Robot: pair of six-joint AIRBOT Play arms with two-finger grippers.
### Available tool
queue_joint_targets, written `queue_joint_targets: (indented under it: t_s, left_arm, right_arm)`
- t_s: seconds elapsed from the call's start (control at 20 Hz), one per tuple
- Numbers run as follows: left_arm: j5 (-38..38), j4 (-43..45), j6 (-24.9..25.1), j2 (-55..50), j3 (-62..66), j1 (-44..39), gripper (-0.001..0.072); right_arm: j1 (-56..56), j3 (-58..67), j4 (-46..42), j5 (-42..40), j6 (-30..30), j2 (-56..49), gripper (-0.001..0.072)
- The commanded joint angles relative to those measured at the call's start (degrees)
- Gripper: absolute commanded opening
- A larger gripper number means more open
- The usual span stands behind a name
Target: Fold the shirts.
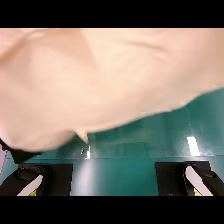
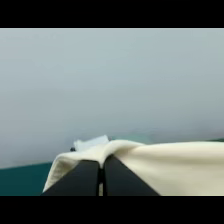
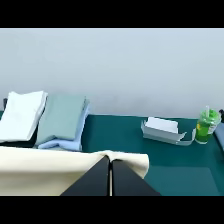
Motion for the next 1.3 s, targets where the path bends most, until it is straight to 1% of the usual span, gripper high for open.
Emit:
queue_joint_targets:
  t_s: [0.0,0.1,0.15,0.3,0.45,0.6,0.7,0.75,0.8,0.85,0.95,1.0,1.1,1.15,1.25]
  left_arm:
    - [-7.4,3.5,0.0,-5.4,-5.3,0.0,0.0023]
    - [-10.2,3.7,0.0,-11.3,-10.9,0.0,0.0024]
    - [-9.8,3.7,-0.2,-14.4,-14.0,0.0,0.0024]
    - [-5.7,2.8,-1.9,-24.9,-23.1,0.0,0.0025]
    - [-0.3,1.7,-2.1,-35.9,-26.8,0.0,0.0024]
    - [7.7,1.3,-1.6,-42.6,-26.7,1.1,0.0024]
    - [12.1,-2.3,-1.5,-43.9,-26.3,3.2,0.0024]
    - [12.7,-4.2,-1.2,-43.8,-26.3,4.4,0.0024]
    - [11.5,-6.8,0.6,-43.8,-25.8,5.4,0.0024]
    - [8.5,-9.4,3.5,-43.8,-25.2,6.4,0.0024]
    - [0.0,-12.1,9.4,-43.7,-24.5,7.9,0.0024]
    - [-5.4,-12.0,10.6,-43.9,-24.6,8.5,0.0024]
    - [-12.2,-12.1,10.5,-43.9,-26.6,10.1,0.0024]
    - [-13.8,-12.2,10.4,-43.9,-28.1,10.4,0.0024]
    - [-14.1,-12.9,10.4,-43.9,-31.8,10.7,0.0024]
  right_arm:
    - [0.0,4.5,-0.2,7.6,1.0,-6.8,0.0010]
    - [0.0,-3.1,0.2,7.8,1.0,-9.5,0.0010]
    - [0.0,-7.5,0.2,7.8,0.9,-11.2,0.0010]
    - [2.5,-22.7,-0.4,5.5,0.1,-17.7,0.0010]
    - [5.3,-34.6,-0.5,-2.6,-0.4,-25.9,0.0010]
    - [6.8,-36.2,-0.2,-7.4,-0.3,-34.4,0.0010]
    - [7.7,-33.0,-0.2,-8.5,-0.2,-38.4,0.0010]
    - [8.4,-30.7,-0.2,-8.4,-0.2,-39.8,0.0010]
    - [8.8,-28.6,-0.3,-8.0,-0.2,-40.4,0.0010]
    - [9.2,-26.9,-0.4,-7.8,-0.3,-40.5,0.0010]
    - [9.7,-25.8,-1.2,-5.8,-0.3,-39.5,0.0010]
    - [9.7,-27.2,-3.0,-4.9,-0.3,-38.1,0.0010]
    - [9.8,-32.7,-5.1,-4.7,-0.2,-34.6,0.0010]
    - [9.8,-36.5,-5.7,-4.9,-0.2,-32.7,0.0010]
    - [9.8,-43.7,-6.4,-6.3,-0.3,-30.1,0.0011]
